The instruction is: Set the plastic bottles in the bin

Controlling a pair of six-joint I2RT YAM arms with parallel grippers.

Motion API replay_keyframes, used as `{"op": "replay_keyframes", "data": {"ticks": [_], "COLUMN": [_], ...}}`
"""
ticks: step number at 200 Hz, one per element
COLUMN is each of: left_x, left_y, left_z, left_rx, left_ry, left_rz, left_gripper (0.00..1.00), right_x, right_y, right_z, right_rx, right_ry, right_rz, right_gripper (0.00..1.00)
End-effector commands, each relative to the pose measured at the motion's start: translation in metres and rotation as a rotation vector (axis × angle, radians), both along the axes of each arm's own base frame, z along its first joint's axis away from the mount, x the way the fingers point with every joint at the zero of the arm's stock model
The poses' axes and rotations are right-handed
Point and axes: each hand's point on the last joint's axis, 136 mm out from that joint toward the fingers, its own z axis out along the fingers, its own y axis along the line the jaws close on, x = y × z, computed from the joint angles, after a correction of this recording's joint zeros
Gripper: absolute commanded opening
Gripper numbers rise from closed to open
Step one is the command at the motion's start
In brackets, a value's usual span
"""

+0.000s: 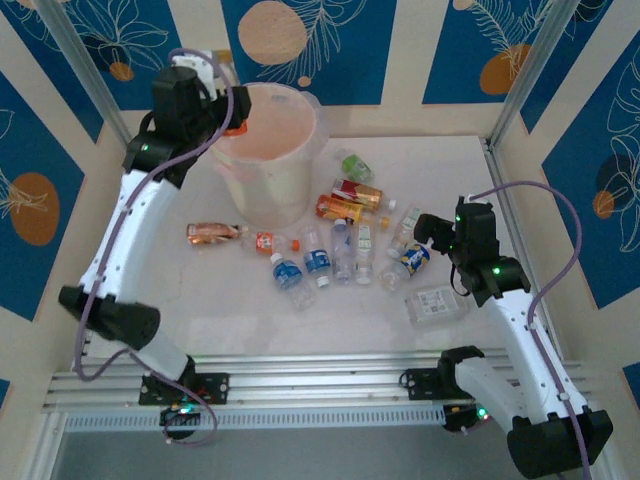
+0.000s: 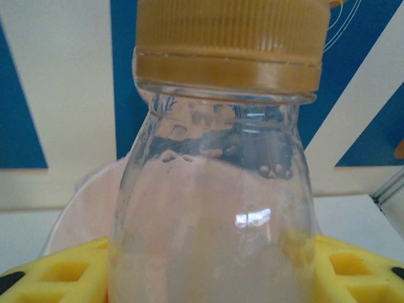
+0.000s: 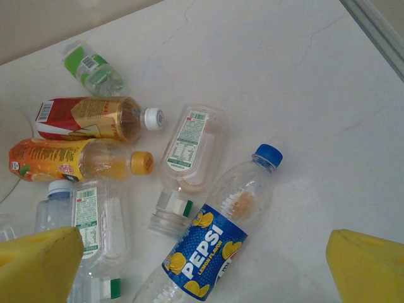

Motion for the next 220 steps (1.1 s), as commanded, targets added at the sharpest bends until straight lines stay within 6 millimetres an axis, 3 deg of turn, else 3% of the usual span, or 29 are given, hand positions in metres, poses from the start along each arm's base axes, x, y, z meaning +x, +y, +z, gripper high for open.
{"op": "replay_keyframes", "data": {"ticks": [1, 30, 70, 106, 220], "left_x": [0.03, 0.063, 0.084, 0.086, 0.079], "left_y": [-0.014, -0.029, -0.046, -0.052, -0.052], "left_z": [0.007, -0.016, -0.063, -0.106, -0.199], "left_rx": [0.032, 0.055, 0.081, 0.128, 0.229], "left_ry": [-0.06, 0.004, 0.112, 0.223, 0.479], "left_rz": [-0.045, -0.076, -0.137, -0.189, -0.25], "left_gripper": [0.49, 0.49, 0.5, 0.5, 0.5], "right_x": [0.0, -0.002, -0.003, -0.004, -0.005], "right_y": [0.005, 0.008, 0.01, 0.011, 0.015], "right_z": [0.006, 0.007, 0.006, 0.003, 0.003], "right_rx": [0.025, 0.022, 0.017, 0.012, 0.008], "right_ry": [-0.007, -0.002, 0.006, 0.018, 0.023], "right_rz": [0.006, 0.012, 0.015, 0.018, 0.025], "right_gripper": [0.99, 0.99, 0.99, 0.99, 0.99]}}
